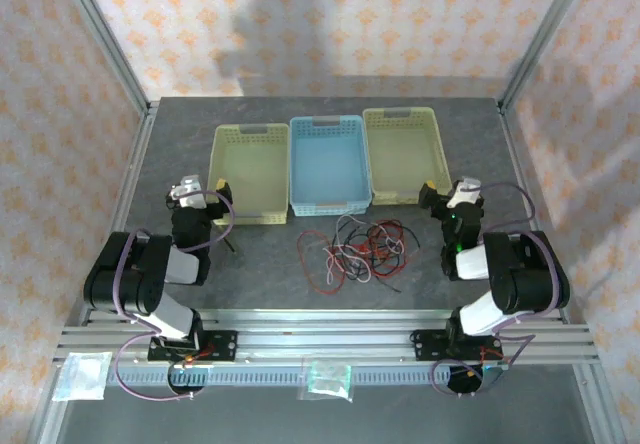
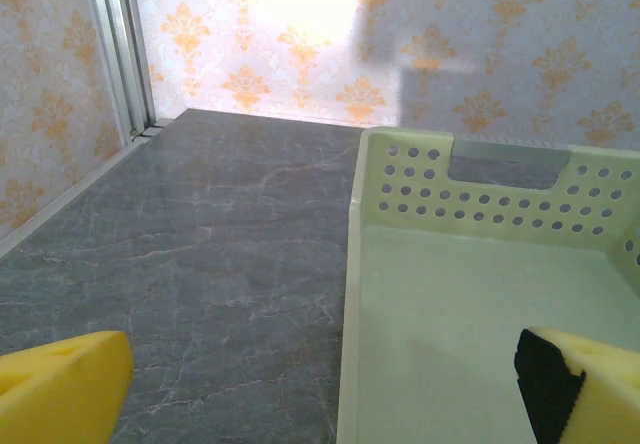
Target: Untangle the cables
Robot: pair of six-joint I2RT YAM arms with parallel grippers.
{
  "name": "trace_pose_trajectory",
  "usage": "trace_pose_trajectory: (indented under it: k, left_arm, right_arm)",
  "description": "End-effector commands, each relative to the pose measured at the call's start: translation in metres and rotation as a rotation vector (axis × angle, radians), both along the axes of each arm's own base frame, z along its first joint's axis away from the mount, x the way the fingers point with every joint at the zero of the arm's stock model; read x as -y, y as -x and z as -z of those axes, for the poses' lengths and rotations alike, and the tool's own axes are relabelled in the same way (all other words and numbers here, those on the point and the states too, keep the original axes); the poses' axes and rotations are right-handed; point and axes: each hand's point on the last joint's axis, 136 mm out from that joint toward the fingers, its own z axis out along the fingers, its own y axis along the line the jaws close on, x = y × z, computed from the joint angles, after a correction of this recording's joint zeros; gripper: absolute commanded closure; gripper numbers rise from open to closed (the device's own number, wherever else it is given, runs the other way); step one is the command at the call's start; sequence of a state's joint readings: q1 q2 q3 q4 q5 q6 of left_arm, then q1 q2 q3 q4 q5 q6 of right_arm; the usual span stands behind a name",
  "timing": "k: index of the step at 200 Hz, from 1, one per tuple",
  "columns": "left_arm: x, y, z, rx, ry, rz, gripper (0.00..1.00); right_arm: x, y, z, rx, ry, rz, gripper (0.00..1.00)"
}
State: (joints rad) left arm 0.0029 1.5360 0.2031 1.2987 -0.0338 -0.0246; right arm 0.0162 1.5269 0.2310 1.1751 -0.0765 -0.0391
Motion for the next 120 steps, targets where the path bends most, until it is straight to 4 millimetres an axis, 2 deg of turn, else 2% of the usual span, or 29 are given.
trace_pose_trajectory:
  k: [1, 120]
  left_arm:
    - [-0.0009, -0.0036, -0.0089, 0.031, -0.002, 0.006, 0.0]
    - [-0.003, -0.0035, -0.0094, 0.033, 0.0, -0.006, 0.0]
  right_arm:
    - [0.0006, -0.0054, -0.0159, 0.049, 0.003, -0.001, 0.0]
    - [0.001, -0.0057, -0.0161, 0.051, -0.005, -0.008, 0.0]
